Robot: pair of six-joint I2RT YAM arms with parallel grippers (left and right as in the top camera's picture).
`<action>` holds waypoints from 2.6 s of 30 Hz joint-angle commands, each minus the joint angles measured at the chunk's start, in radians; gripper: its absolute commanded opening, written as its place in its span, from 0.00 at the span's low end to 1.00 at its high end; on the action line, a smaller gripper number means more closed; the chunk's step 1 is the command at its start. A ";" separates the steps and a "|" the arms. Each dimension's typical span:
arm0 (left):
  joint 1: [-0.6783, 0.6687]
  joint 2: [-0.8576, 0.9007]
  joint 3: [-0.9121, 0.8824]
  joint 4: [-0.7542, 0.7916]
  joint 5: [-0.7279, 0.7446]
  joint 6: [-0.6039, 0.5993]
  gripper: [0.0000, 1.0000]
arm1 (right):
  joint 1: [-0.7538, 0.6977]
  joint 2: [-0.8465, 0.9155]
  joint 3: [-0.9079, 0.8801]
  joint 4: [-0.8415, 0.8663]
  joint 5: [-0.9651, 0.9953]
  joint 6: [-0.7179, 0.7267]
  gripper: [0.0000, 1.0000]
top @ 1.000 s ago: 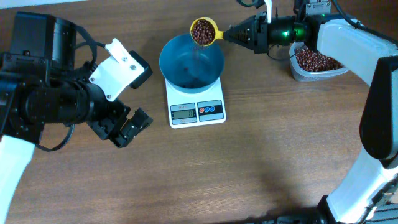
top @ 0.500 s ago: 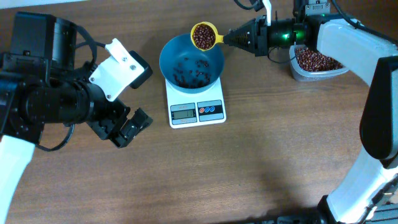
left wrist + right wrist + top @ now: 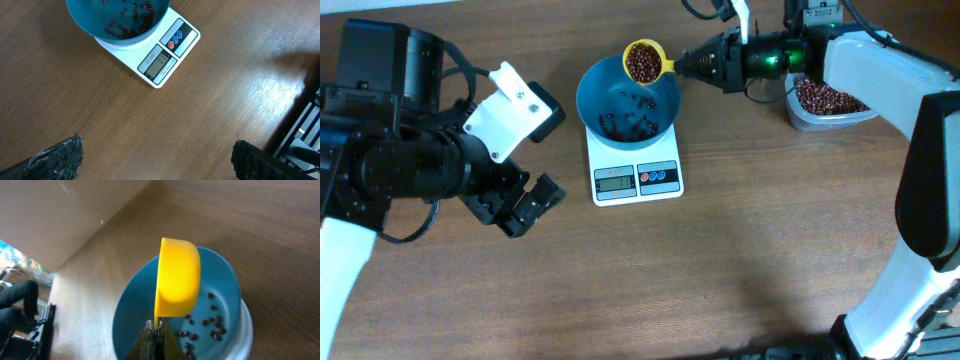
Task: Scoop item into bowl and weigh 50g on scale
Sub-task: 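Tilt the scoop with the right gripper to pour beans into the bowl, then turn the scoop fully over the bowl to empty remaining beans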
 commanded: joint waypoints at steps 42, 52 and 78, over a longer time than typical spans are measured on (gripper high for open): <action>-0.002 -0.003 -0.001 0.000 0.014 0.019 0.99 | 0.253 -0.236 0.024 -0.237 0.711 0.084 0.04; -0.002 -0.003 -0.001 0.000 0.014 0.019 0.99 | 0.363 -0.267 0.048 -0.280 0.980 0.087 0.04; -0.002 -0.003 -0.001 0.000 0.014 0.019 0.99 | 0.421 -0.289 0.112 -0.364 1.045 0.087 0.04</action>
